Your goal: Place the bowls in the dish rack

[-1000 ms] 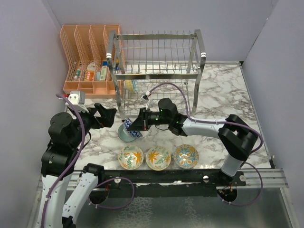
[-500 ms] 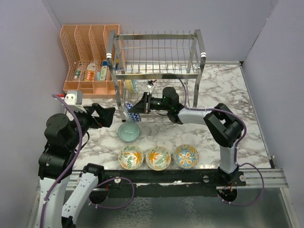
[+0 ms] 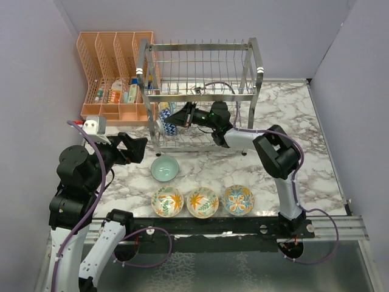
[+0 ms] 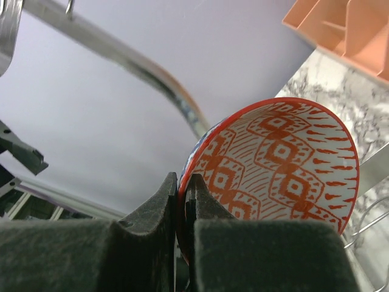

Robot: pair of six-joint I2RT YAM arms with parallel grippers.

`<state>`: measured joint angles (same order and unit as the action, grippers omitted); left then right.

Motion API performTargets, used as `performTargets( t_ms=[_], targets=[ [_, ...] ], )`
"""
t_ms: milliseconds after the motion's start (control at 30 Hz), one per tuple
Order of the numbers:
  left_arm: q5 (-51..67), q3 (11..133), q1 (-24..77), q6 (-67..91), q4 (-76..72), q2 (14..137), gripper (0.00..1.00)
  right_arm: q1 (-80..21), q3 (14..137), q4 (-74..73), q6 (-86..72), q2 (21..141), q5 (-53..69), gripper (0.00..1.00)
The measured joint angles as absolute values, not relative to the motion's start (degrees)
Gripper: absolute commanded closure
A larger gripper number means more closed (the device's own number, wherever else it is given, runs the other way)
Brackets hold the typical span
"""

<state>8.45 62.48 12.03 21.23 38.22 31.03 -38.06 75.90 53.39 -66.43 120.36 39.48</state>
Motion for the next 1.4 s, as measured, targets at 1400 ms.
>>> performTargets(
  t_ms=[1400],
  targets=[
    [8.45, 59.94, 12.03, 18.39, 38.22, 33.80, 0.01, -32.08, 85.80, 71.35, -76.75, 137.19, 19.03, 0.99]
  ],
)
